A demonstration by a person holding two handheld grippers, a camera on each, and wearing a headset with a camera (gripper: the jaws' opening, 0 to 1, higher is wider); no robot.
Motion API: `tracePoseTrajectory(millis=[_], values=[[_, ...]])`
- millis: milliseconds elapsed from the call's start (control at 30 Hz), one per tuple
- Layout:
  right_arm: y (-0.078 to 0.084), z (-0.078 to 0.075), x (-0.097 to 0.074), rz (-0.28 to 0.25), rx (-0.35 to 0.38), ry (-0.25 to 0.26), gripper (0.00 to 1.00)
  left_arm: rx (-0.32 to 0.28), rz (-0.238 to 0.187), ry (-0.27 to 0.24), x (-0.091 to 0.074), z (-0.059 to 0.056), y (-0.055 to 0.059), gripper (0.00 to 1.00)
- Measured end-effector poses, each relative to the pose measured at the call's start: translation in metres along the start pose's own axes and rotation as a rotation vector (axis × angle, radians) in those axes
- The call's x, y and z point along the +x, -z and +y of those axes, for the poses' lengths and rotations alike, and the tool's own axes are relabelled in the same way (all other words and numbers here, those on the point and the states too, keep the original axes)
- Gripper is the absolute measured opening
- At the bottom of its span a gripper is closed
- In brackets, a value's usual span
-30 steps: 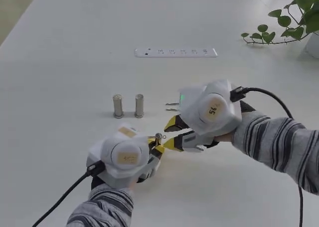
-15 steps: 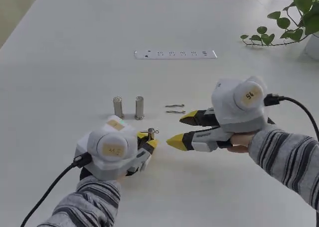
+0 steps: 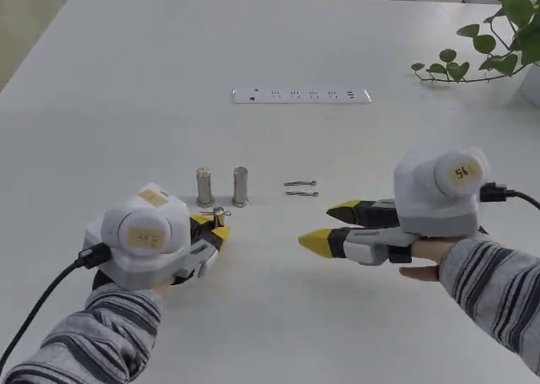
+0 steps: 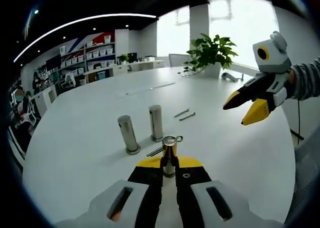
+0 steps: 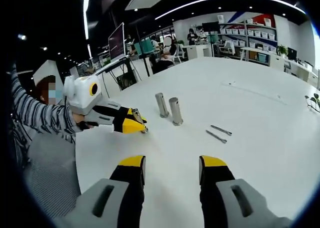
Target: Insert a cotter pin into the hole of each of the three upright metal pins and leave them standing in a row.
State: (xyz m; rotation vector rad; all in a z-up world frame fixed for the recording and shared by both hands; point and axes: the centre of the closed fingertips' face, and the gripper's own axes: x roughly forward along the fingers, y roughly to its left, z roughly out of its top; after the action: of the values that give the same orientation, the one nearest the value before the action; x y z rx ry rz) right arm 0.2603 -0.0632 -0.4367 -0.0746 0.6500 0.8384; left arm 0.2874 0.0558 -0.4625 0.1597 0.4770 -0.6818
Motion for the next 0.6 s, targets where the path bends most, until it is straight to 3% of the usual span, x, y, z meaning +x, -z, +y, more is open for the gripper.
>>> tracePoseTrajectory(millis=[367, 600], values=[[0.005, 0.002, 0.002, 0.003, 0.022, 0.003, 0.39, 0.003, 0.023, -0.019, -0.005, 0.030, 0.012, 0.05], [0.007, 0.005, 0.002, 0.006, 0.034, 0.009, 0.39, 0.000, 0.014, 0.002, -0.005, 0.031, 0.010, 0.05]])
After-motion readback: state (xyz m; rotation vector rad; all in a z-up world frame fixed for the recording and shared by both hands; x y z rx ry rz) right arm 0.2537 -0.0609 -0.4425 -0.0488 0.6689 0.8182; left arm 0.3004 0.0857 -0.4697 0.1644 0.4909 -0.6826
